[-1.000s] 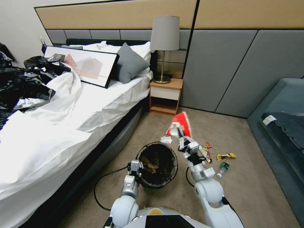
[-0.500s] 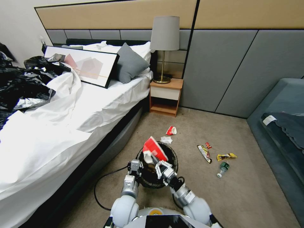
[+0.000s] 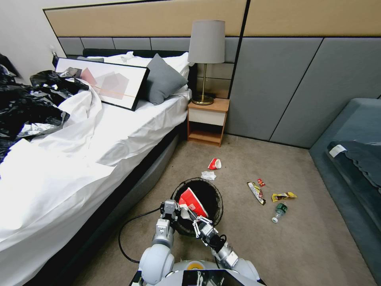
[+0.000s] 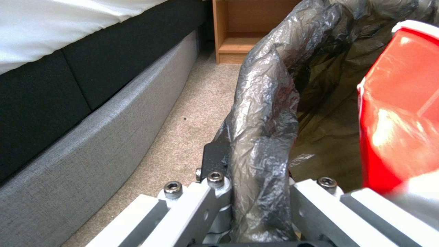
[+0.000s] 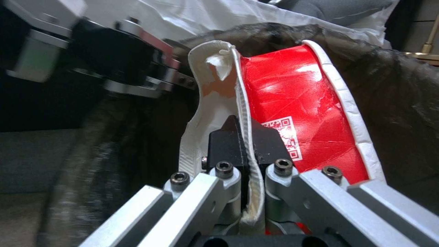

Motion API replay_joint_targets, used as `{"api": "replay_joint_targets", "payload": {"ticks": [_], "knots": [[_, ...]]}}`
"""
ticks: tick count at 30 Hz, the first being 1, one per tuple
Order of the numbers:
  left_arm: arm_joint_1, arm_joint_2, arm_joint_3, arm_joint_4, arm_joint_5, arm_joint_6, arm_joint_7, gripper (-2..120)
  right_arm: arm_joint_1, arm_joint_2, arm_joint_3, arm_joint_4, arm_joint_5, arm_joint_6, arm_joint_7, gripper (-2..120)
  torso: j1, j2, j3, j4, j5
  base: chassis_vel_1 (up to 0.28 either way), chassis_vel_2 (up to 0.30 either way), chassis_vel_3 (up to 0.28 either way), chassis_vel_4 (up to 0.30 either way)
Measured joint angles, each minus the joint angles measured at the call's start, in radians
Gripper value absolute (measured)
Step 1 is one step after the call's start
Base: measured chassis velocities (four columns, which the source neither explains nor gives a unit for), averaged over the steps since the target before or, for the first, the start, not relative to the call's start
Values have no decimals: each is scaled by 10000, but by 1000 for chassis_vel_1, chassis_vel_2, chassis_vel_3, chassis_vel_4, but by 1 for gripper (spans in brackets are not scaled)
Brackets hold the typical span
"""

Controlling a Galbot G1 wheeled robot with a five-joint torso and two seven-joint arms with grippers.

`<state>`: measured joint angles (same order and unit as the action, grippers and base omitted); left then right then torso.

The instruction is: Pick up the trash bin, then pick up the garbage from the floor and place it into the trash bin.

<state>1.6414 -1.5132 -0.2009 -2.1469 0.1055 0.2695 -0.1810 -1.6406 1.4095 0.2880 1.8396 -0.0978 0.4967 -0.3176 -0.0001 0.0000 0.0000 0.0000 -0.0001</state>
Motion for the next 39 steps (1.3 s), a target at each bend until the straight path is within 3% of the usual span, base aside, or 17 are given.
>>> {"api": "replay_joint_targets", "payload": {"ticks": [4, 10, 17, 18, 20, 22, 29, 30, 39], "knots": [[-1, -6, -2, -10, 0, 0, 0, 1, 10, -19, 56, -17, -13, -89, 97, 0, 0, 0, 0, 0, 0, 0, 0, 0, 0], [-1, -10, -5, -12, 0, 0, 0, 1, 4, -14, 85, -16, -36, -109, 170, 26, 0, 0, 0, 0, 1, 0, 0, 0, 0], [4, 4, -19, -26, 0, 0, -1, 1, -6, -6, 87, 112, -50, -132, 211, 45, 0, 0, 0, 0, 0, 0, 0, 0, 0], [6, 22, -29, -41, 0, 0, -4, 1, -14, -13, 108, 187, -50, -149, 219, 54, 0, 0, 0, 0, 1, 0, 0, 0, 0], [8, 29, -29, -45, -1, 0, -4, 1, -17, -18, 123, 229, -50, -157, 222, 58, 0, 0, 1, 0, 1, 0, 0, 0, 0], [11, 41, -22, -53, -2, 0, -5, 1, -45, -38, 134, 301, -56, -171, 227, 69, 0, 0, 0, 0, 1, 0, 0, 0, 0], [22, 58, -12, -70, -3, -1, -9, 1, -88, -66, 147, 359, -104, -172, 248, 89, 0, 0, 0, 0, 1, 0, 0, 0, 0], [25, 63, -9, -79, -3, -1, -10, 1, -99, -74, 149, 395, -108, -172, 250, 96, 1, -1, 0, 0, 1, 0, 0, 0, 0], [29, 67, -2, -99, -4, -1, -12, 1, -241, -72, 363, 1199, -15, -253, 322, 100, 0, 0, 0, 0, 1, 0, 0, 0, 0]]}}
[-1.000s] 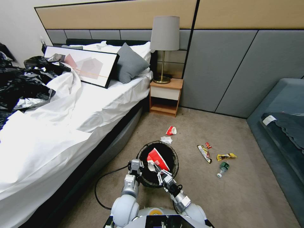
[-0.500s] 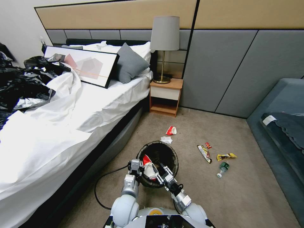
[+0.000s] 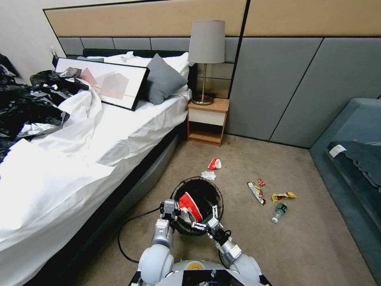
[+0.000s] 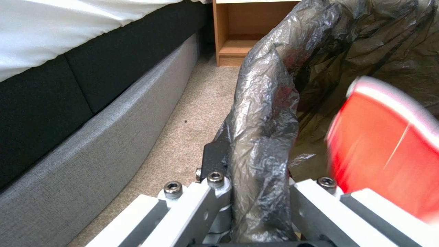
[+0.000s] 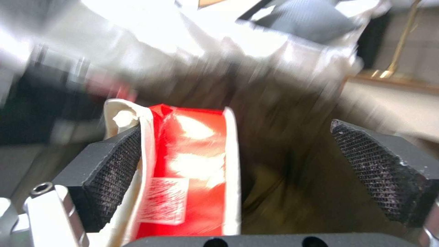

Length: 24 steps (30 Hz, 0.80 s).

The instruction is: Pick up the trash bin, then pick up the garbage from the floor and place it into the trash bin.

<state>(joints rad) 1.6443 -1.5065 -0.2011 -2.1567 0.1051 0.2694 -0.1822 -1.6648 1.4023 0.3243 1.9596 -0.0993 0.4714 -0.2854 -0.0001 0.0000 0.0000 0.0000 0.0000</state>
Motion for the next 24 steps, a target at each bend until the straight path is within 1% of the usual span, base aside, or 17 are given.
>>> {"api": "replay_joint_targets", "payload": {"ticks": [5, 9, 13, 14, 16, 21, 24], "knots": [[-3, -4, 21, -1, 0, 0, 1, 1, -32, -31, 187, 143, -39, -201, 28, 100, 0, 0, 0, 0, 0, 0, 0, 0, 0], [0, -10, -4, -121, -5, 0, 0, 1, -275, -91, 599, 445, -800, -871, 395, 100, 0, 0, 0, -1, -1, 0, 0, 0, 0], [-3, -15, -30, -140, -15, -1, 0, 1, -305, -81, 772, 563, -1030, -1108, 558, 100, 0, 0, 0, 0, 1, 0, 0, 0, 0], [-10, -21, -45, -147, -24, 0, 1, 1, -366, -104, 910, 713, -1101, -1361, 647, 100, 0, 0, 0, 0, 0, 0, 0, 0, 0], [-23, -27, -66, -155, -48, 0, 1, 1, -483, -185, 1080, 953, -1119, -1735, 748, 100, 0, 0, 0, 0, 0, 0, 0, 0, 0], [-52, -30, -93, -155, -89, 0, 0, 1, -711, -282, 1307, 1307, -1104, -2177, 738, 100, 0, 0, 0, 0, 0, 0, 0, 0, 0], [-72, -34, -100, -156, -108, 0, 0, 1, -924, -388, 1406, 1619, -810, -2787, 634, 100, 0, 0, 0, 0, 0, 0, 0, 0, 0]]}}
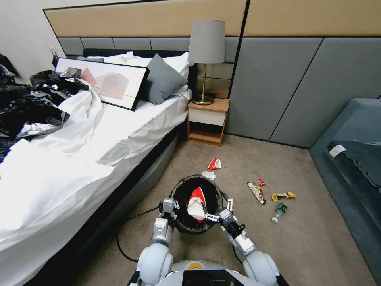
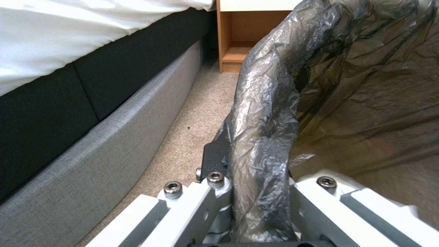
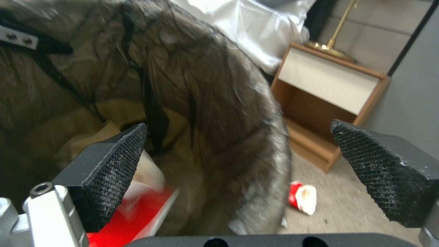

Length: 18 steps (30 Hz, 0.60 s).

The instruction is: Pick up the trash bin, then pick up the garbage from the floor and place it into the trash bin.

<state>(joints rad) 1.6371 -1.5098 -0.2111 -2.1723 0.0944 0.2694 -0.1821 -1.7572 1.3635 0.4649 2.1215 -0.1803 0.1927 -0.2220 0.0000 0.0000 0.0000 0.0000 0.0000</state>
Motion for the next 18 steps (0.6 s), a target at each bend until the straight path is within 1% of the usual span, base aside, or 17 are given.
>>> {"api": "replay_joint_targets", "payload": {"ticks": [1, 3, 4, 6, 7, 8, 11, 12, 18], "knots": [[0, 0, 0, 0, 0, 0, 0, 1, 0, 0, 0, 0, 0, 0, 0, 100, 0, 0, 0, 0, 0, 0, 0, 0, 0], [-1, -2, 0, -47, -6, 0, 1, 1, -140, -129, -4, 305, 634, -939, 30, 100, 0, 0, 0, 0, 0, 0, 0, 0, 0], [-1, -2, 0, -47, -6, 0, 1, 1, -140, -129, -4, 305, 634, -939, 30, 100, 0, 0, 0, 0, 0, 0, 0, 0, 0], [6, -3, -10, -75, -7, 0, 1, 1, -209, -200, -36, 575, 1097, -1752, 184, 100, 0, 0, 0, 0, 0, 0, 0, 0, 0], [12, -3, -22, -81, -8, 0, 1, 1, -270, -242, -69, 810, 1374, -2456, 364, 100, 0, 0, 0, 0, 0, 0, 0, 0, 0], [12, -3, -22, -81, -8, 0, 1, 1, -270, -242, -69, 810, 1374, -2456, 364, 100, 0, 0, 0, 0, 0, 0, 0, 0, 0], [2, -10, -30, -82, -21, 0, 1, 1, -462, -313, -95, 1278, 1778, -3433, 599, 100, 0, 0, 0, 0, -1, 0, 0, 0, 0], [-18, -18, -33, -55, -28, 0, 1, 1, -558, -337, -88, 1458, 1851, -3632, 620, 100, 0, 0, 0, 0, -1, 0, 0, 0, 0], [-47, -31, -65, 90, -55, 0, 1, 1, -834, -328, -75, 1808, 1849, -3594, 738, 100, 0, 0, 0, 0, 0, 0, 0, 0, 0]]}}
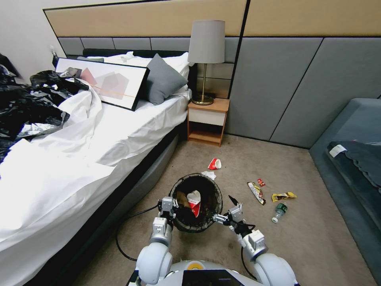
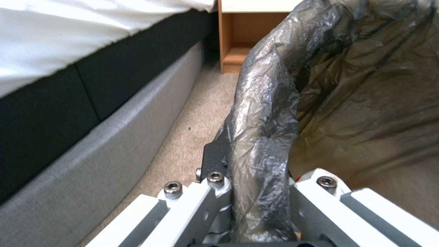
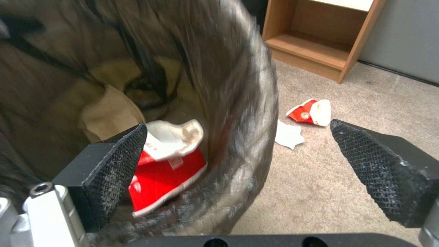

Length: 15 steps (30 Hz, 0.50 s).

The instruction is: Pick up the trash bin, then pick up the garbage from the floor and place it into the trash bin.

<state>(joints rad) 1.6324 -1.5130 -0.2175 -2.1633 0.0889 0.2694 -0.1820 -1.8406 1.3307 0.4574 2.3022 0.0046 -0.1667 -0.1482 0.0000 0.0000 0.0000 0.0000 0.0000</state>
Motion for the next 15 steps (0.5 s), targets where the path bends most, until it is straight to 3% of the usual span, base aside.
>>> {"api": "replay_joint_targets", "payload": {"ticks": [4, 15], "knots": [[-17, -2, -51, 85, -34, -2, 0, 1, -205, 79, 6, 235, -91, 283, 352, 100, 0, 0, 0, -1, 0, 0, 0, 0, 0], [53, -63, -258, 153, -87, -46, -26, 1, -700, 890, 35, 381, -692, 2585, 2408, 100, -1, 0, 0, -1, -1, 0, 0, 0, 0]]}}
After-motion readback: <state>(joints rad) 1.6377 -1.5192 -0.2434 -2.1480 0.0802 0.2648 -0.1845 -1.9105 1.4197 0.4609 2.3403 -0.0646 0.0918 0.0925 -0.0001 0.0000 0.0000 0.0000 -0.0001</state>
